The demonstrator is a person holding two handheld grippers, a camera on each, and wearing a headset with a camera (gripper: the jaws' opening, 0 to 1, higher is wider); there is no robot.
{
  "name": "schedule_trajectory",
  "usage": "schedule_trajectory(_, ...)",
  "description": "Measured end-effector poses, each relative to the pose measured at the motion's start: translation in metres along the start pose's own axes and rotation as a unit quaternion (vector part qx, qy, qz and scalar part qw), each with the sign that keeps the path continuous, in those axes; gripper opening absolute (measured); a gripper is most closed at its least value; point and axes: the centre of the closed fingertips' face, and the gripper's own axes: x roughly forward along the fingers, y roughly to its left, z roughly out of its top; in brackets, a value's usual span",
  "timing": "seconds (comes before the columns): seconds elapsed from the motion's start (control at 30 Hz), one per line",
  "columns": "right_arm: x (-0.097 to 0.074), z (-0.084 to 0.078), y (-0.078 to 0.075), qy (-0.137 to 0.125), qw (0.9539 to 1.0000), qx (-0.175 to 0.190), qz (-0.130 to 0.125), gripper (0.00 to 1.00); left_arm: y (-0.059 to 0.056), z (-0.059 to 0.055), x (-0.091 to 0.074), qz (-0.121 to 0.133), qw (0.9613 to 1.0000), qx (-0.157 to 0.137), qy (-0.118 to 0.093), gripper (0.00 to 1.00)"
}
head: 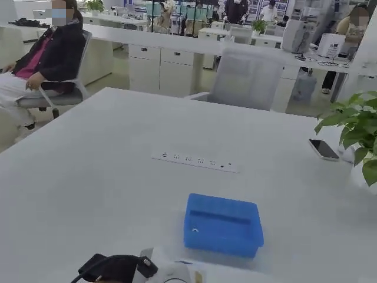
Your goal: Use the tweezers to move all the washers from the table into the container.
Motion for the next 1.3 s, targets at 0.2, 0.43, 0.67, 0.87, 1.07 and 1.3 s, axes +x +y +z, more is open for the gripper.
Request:
schedule_trajectory(0.2, -0.017, 0.007, 0.002, -0.022, 0.9995, 0.011, -0.02, 0.42, 0.001, -0.008, 0.008, 0.0, 1.0, -0.004, 0.009, 0.0)
schedule_trajectory(0.43, -0.028, 0.015, 0.0, -0.07, 0.9956, 0.038, -0.049, 0.46, -0.001, -0.011, 0.009, 0.012, 0.9989, -0.042, 0.015, 0.06)
schedule_trajectory(0.67, -0.043, 0.029, -0.01, -0.123, 0.9884, 0.055, -0.07, 0.5, 0.029, 0.015, -0.047, 0.125, 0.9704, -0.177, -0.106, 0.33)
schedule_trajectory(0.87, -0.051, 0.036, -0.015, -0.149, 0.9837, 0.068, -0.075, 0.6, 0.041, 0.023, -0.112, 0.214, 0.9211, -0.269, -0.182, 0.72)
schedule_trajectory(1.07, -0.052, 0.037, -0.014, -0.152, 0.9831, 0.045, -0.092, 0.7, 0.029, 0.008, -0.148, 0.276, 0.8748, -0.341, -0.206, 0.98)
schedule_trajectory(1.3, -0.05, 0.033, -0.014, -0.158, 0.9815, 0.035, -0.102, 0.82, 0.015, -0.013, -0.164, 0.326, 0.8448, -0.383, -0.182, 0.99)
